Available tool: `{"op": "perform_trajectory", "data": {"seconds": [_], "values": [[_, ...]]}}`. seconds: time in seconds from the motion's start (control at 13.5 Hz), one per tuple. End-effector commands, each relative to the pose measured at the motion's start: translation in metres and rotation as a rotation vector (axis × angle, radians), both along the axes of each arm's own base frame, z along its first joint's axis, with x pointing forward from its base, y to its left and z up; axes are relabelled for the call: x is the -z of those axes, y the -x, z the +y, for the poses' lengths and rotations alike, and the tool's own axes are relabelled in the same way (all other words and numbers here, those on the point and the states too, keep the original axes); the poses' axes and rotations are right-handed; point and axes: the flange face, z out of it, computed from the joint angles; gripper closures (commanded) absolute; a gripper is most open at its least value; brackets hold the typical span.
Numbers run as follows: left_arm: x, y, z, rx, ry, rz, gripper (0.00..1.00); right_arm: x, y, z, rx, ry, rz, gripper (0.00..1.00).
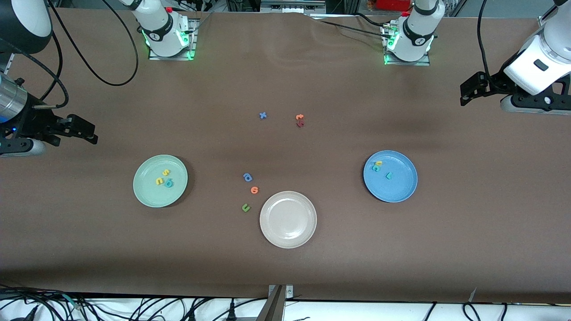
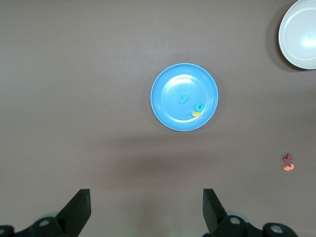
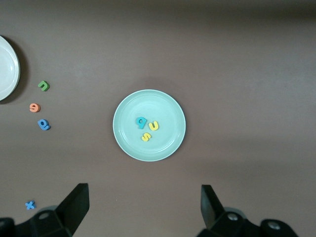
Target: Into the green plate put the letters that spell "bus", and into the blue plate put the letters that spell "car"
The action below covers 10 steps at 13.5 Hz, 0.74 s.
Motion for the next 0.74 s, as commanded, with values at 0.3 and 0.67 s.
{"op": "perform_trajectory", "data": {"seconds": [0.3,0.67], "values": [[-0.0074,-0.0015,-0.0016,0.002,0.022,0.005,0.00,-0.0010,0.0008,0.0014,-0.043,0.049,0.011,0.00],[-0.0075,-0.0017,-0.0017,0.002,0.023,0.004,0.00,-0.0010,0.0007,-0.0015,-0.039,0.051,0.011,0.00]]}}
